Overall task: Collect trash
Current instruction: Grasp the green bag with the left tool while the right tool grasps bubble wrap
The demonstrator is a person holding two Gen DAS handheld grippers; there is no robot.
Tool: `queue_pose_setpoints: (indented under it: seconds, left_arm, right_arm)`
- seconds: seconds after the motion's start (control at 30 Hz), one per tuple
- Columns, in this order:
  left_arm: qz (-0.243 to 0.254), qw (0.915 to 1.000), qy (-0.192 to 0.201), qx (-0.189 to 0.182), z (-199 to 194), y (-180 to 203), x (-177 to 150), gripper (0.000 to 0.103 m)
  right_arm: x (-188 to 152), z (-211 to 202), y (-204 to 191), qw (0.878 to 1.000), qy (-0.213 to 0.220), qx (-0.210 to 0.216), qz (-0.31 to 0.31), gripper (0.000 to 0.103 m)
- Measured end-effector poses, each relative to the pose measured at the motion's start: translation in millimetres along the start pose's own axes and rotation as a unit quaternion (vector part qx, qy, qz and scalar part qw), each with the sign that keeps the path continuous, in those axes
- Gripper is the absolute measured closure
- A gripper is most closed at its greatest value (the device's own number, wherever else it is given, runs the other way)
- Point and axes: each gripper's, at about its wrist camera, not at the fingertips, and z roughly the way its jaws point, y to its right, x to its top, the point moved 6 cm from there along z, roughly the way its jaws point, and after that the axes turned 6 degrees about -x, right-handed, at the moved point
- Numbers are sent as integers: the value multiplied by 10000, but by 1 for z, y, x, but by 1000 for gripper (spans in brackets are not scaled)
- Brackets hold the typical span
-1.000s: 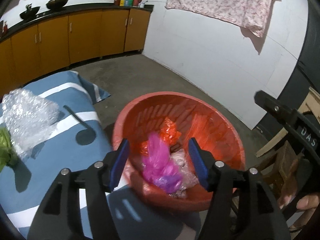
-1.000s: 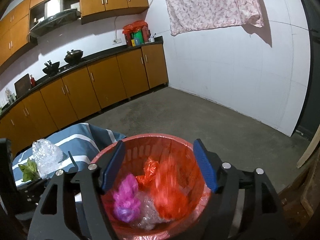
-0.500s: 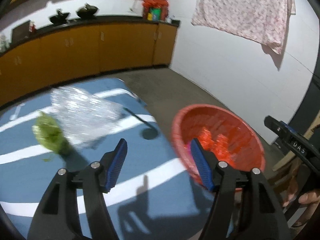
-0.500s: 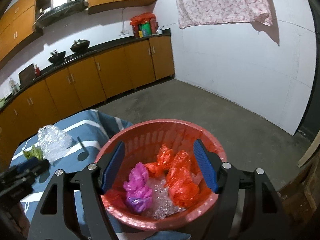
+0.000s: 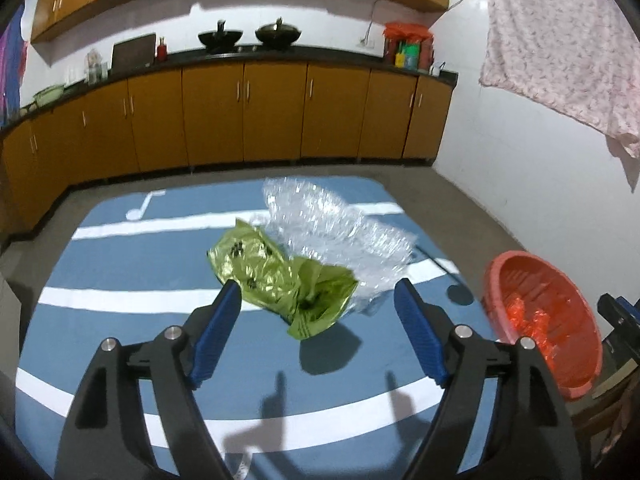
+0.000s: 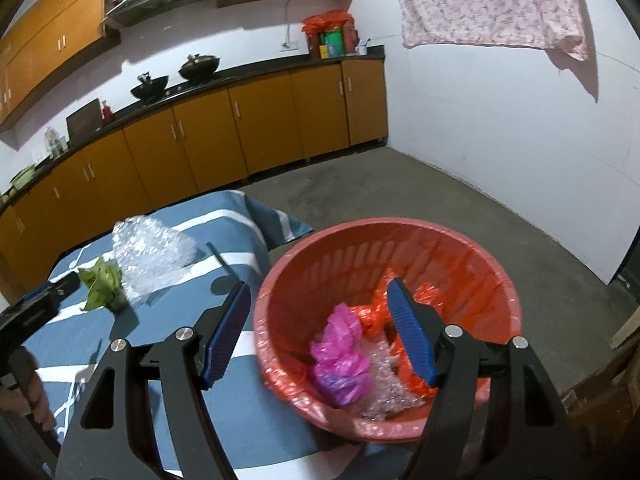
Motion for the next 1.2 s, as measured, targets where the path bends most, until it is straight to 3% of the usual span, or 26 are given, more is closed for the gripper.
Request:
queue_pose_setpoints:
  seconds: [0.2, 0.3, 0.4, 0.47, 0.57, 0.67, 1.2]
  left_arm:
    - [-33, 9994, -248, 252, 28, -9, -4, 29]
    - [-129, 9988, -316, 361, 38, -16, -2, 41]
    - [-142, 9986, -361, 372, 43, -24, -2, 60]
    - [-170, 9984, -427, 328, 46, -31, -4, 81]
    - [-180, 9984, -458, 274, 42, -39, -6, 92]
    - [-113, 9986, -424, 289, 36, -45, -9, 97]
    - [-229, 9977, -349, 538, -5, -119, -27, 98]
  right_arm:
    - [-4, 5, -13, 9999, -110, 80, -103, 32]
    - [-5, 7, -18, 9997, -142, 106, -164, 32]
    - [-7, 11, -24, 9995, -195, 140, -203, 32]
    - [-8, 12, -29, 9994, -228, 173, -199, 32]
    - [-9, 13, -37, 9992, -267, 250, -160, 32]
    - [-7, 12, -49, 9989, -251, 336, -218, 32]
    - [-12, 27, -119, 9948, -388, 646, -688, 32]
